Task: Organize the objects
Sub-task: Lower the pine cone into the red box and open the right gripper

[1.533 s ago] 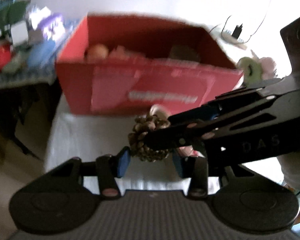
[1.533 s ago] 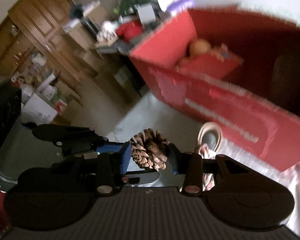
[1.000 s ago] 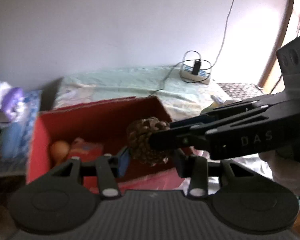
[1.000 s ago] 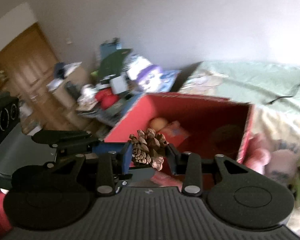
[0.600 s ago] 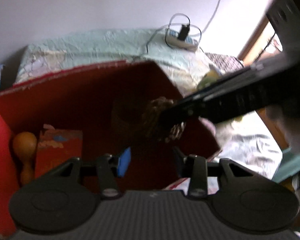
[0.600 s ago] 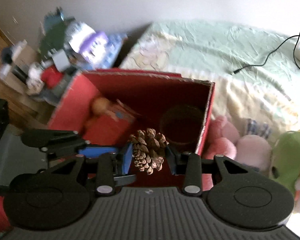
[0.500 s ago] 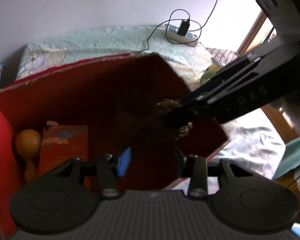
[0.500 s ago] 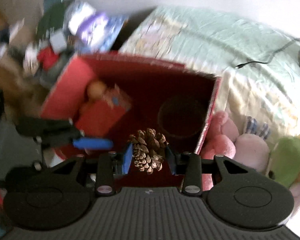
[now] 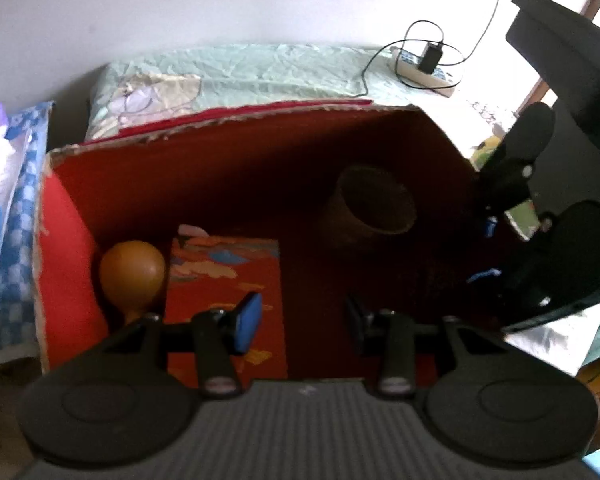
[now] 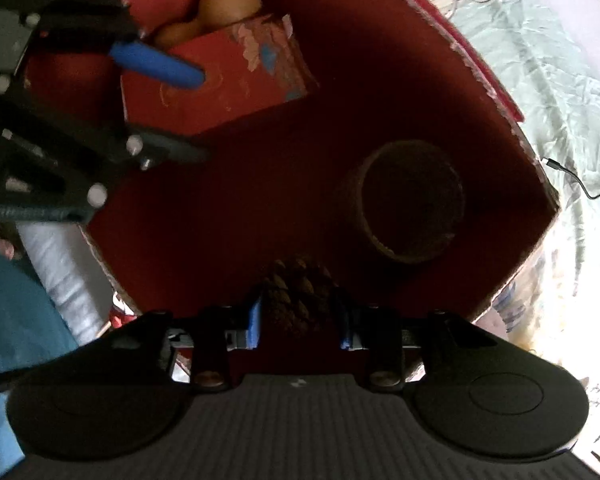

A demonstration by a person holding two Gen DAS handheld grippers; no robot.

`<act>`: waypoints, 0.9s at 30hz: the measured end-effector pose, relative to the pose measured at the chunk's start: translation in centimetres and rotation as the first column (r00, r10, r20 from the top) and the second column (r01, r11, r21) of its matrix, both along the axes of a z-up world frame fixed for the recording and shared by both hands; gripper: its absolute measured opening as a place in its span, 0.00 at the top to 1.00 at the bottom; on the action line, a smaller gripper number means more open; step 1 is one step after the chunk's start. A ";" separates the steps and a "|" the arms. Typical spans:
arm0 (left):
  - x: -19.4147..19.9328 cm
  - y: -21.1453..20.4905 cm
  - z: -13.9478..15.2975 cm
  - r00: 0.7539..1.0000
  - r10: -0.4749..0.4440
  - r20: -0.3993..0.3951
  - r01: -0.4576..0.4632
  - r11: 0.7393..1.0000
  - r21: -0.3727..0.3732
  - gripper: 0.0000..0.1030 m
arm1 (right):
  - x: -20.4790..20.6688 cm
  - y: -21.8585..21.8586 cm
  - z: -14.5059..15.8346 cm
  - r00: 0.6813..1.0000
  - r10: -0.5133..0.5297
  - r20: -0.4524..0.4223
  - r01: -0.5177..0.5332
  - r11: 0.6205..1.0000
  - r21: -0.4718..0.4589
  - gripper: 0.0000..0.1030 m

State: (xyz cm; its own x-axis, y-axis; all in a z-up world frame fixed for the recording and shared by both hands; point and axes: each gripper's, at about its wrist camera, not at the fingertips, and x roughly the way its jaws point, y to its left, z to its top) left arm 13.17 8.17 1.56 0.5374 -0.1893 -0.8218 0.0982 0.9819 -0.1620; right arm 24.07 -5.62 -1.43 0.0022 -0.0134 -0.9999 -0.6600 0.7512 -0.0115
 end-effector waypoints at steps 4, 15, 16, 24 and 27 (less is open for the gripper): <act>0.8 0.2 -0.2 1.000 0.015 -0.022 -0.015 1.000 0.011 0.59 | 0.0 -0.3 -0.5 0.999 -0.004 -0.043 0.004 1.000 -0.017 0.64; 2.3 -1.1 -1.0 0.998 0.021 -0.066 -0.018 0.998 0.054 0.59 | -2.6 -3.0 -0.2 0.979 -0.179 0.094 0.169 0.980 0.107 0.66; 2.4 -1.3 -1.0 0.997 0.024 -0.071 -0.020 0.998 0.056 0.59 | -2.9 -3.1 -0.2 0.974 -0.194 0.113 0.181 0.977 0.116 0.66; 2.7 -2.6 -1.3 0.994 0.071 -0.083 -0.058 0.987 0.151 0.59 | -2.3 -2.4 0.8 0.947 -0.250 0.201 0.220 0.962 0.164 0.68; 2.9 -2.9 -1.5 0.991 0.099 -0.094 -0.082 0.982 0.171 0.58 | -2.4 -2.4 0.7 0.939 -0.258 0.225 0.220 0.959 0.180 0.68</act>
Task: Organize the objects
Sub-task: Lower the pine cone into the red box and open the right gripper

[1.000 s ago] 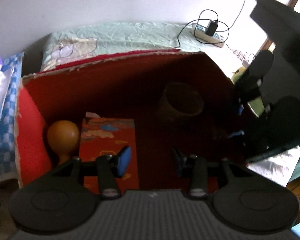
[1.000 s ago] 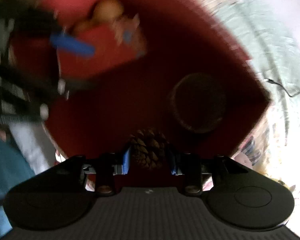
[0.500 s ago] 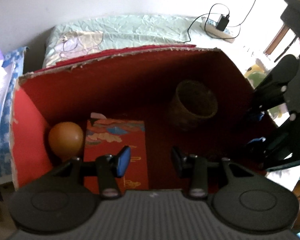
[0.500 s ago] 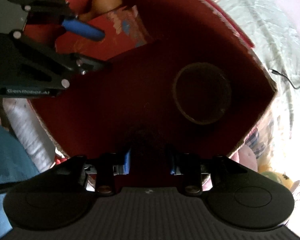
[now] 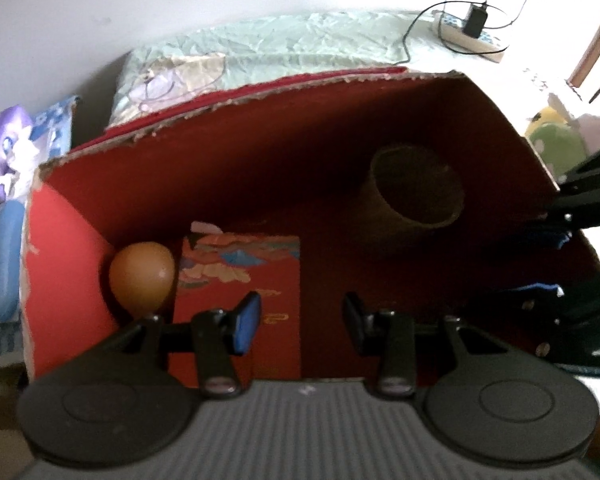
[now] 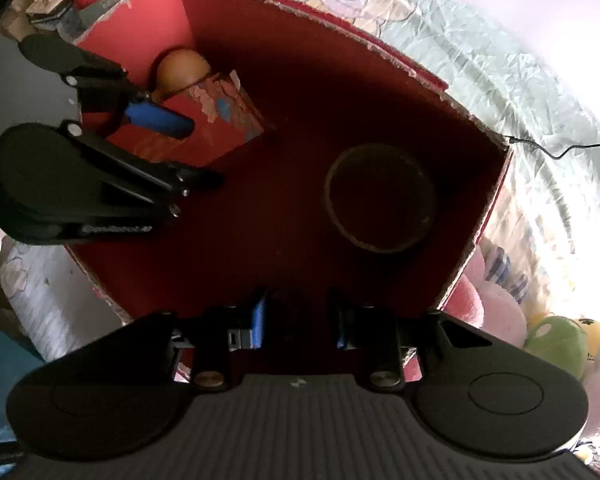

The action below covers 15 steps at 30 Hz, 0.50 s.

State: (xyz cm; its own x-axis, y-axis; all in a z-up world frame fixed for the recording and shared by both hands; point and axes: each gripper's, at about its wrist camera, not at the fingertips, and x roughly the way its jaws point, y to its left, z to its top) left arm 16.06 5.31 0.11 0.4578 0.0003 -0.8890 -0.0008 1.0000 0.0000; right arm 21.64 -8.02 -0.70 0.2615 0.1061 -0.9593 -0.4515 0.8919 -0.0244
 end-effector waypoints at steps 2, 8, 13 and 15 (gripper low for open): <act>0.1 -0.1 0.0 1.000 0.016 -0.006 -0.016 1.000 0.011 0.58 | -0.2 -0.1 0.0 1.000 -0.002 0.020 0.002 1.000 0.011 0.68; 0.2 -0.4 0.0 0.999 0.049 -0.010 -0.049 0.997 0.054 0.58 | -1.1 -0.3 -0.1 0.996 -0.018 0.090 0.015 0.999 0.034 0.68; 0.6 -0.4 -0.1 0.997 0.081 -0.022 -0.079 0.995 0.056 0.58 | -1.5 -0.2 -0.2 0.991 -0.036 0.130 0.030 0.999 0.043 0.67; 0.5 -0.6 -0.1 0.996 0.087 -0.018 -0.086 0.994 0.062 0.58 | -1.6 -0.1 -0.2 0.989 -0.038 0.146 0.032 0.999 0.044 0.67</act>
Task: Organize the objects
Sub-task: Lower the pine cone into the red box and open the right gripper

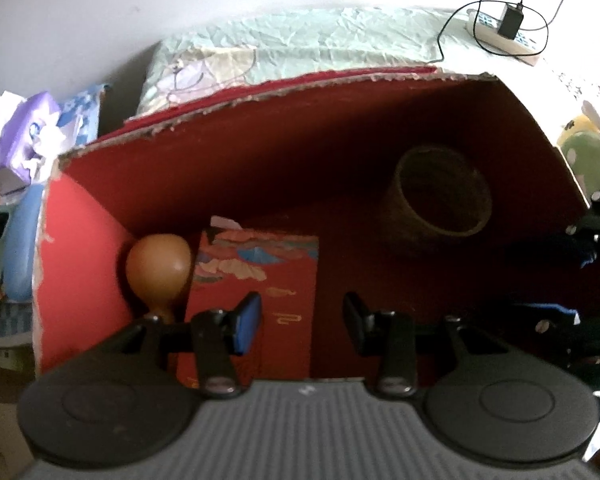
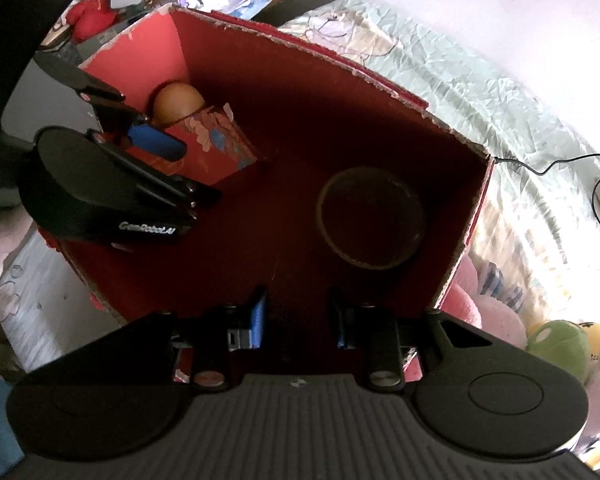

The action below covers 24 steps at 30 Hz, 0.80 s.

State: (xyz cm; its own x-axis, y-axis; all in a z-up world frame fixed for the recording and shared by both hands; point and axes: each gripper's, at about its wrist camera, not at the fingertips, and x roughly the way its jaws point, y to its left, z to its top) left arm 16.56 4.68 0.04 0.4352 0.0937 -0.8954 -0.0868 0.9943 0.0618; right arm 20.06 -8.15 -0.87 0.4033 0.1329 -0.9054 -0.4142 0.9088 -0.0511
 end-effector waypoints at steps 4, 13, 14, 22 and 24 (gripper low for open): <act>0.0 -0.1 0.0 1.000 0.013 0.003 -0.013 1.000 0.010 0.58 | -0.3 -0.2 0.1 0.999 -0.010 0.038 0.010 1.000 0.013 0.67; -0.1 -0.7 0.1 1.000 0.013 0.018 -0.014 0.999 0.030 0.58 | -1.1 0.0 -0.1 0.986 -0.069 0.155 0.065 0.997 0.031 0.64; 0.0 -0.7 0.2 1.000 0.015 0.018 -0.016 0.999 0.035 0.58 | -1.1 0.0 -0.1 0.984 -0.076 0.163 0.071 0.997 0.033 0.64; -0.5 -1.2 0.7 0.999 0.018 0.038 -0.021 0.997 0.075 0.58 | -1.5 -0.2 0.0 0.970 -0.131 0.205 0.120 0.991 0.067 0.68; -0.8 -1.5 1.0 0.999 0.022 0.043 -0.026 0.996 0.088 0.58 | -1.8 -0.5 0.2 0.968 -0.151 0.199 0.135 0.987 0.092 0.68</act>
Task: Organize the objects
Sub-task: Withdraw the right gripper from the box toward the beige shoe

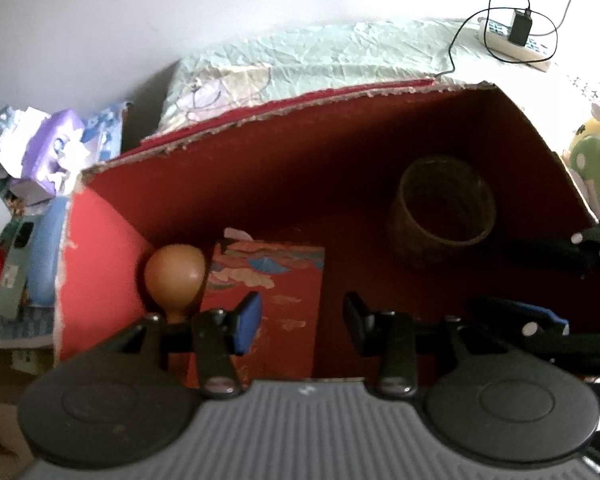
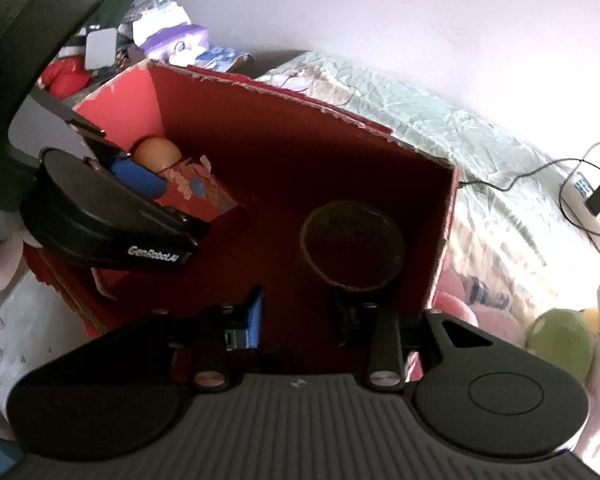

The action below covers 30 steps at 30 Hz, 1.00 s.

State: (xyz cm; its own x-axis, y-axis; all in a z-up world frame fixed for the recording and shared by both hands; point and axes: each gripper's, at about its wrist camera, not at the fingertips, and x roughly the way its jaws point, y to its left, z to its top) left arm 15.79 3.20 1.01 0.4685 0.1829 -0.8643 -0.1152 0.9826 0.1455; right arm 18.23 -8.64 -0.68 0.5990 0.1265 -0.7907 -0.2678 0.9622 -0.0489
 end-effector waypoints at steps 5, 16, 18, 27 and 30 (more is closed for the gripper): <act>-0.8 -0.4 1.1 0.999 0.040 0.028 -0.041 0.999 0.031 0.58 | -1.1 -1.4 1.0 0.999 -0.037 0.031 0.035 0.997 0.067 0.70; -4.4 -0.2 5.0 0.979 0.183 0.084 -0.186 0.982 0.028 0.57 | -4.8 -3.6 3.6 0.996 0.083 0.025 -0.087 0.946 0.313 0.77; -4.9 -0.4 5.2 0.974 0.214 0.078 -0.217 0.975 0.042 0.57 | -5.4 -3.5 3.5 0.995 0.095 0.027 -0.098 0.946 0.308 0.78; -7.0 -1.8 6.0 0.954 0.289 0.085 -0.297 0.949 0.106 0.55 | -6.8 -4.2 4.0 0.989 0.144 0.028 -0.144 0.918 0.369 0.79; -7.8 -2.0 6.2 0.947 0.312 0.078 -0.320 0.940 0.118 0.54 | -7.3 -4.2 3.9 0.986 0.166 0.025 -0.162 0.906 0.391 0.79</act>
State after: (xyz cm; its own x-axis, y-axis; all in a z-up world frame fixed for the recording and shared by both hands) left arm 8.03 1.20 7.16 0.4170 0.4366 -0.7972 -0.4284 0.8679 0.2513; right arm 10.97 -12.89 3.17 0.5364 0.5220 -0.6632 -0.4222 0.8463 0.3247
